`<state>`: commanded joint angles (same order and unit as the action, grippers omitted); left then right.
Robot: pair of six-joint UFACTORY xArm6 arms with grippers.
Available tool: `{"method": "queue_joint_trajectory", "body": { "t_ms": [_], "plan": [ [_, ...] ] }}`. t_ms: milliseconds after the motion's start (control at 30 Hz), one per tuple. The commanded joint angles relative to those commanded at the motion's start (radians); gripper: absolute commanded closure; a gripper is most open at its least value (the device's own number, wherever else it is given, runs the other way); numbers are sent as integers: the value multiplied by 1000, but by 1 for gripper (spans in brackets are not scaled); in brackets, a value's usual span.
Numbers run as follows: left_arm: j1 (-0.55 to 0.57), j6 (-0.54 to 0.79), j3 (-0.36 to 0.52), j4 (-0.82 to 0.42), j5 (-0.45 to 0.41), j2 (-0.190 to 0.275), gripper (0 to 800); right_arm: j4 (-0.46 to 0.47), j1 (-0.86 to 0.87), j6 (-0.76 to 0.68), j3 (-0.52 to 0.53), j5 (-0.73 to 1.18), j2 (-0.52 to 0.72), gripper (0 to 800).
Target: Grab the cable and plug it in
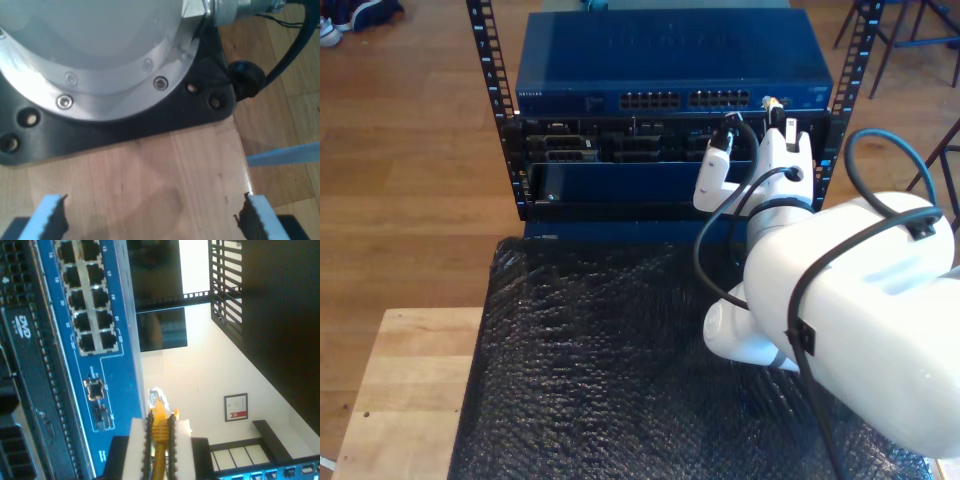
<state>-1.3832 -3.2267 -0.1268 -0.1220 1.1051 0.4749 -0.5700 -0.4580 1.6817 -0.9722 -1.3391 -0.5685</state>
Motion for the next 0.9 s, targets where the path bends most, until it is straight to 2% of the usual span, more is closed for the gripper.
{"method": "queue_joint_trajectory", "body": {
  "t_ms": [433, 900],
  "plan": [
    [0, 0, 0, 0, 0, 0, 0, -2, -3, 6, -46, -9, -44, 800],
    [0, 0, 0, 0, 0, 0, 0, 0, -8, 29, -44, 2, -60, 800]
  ]
}}
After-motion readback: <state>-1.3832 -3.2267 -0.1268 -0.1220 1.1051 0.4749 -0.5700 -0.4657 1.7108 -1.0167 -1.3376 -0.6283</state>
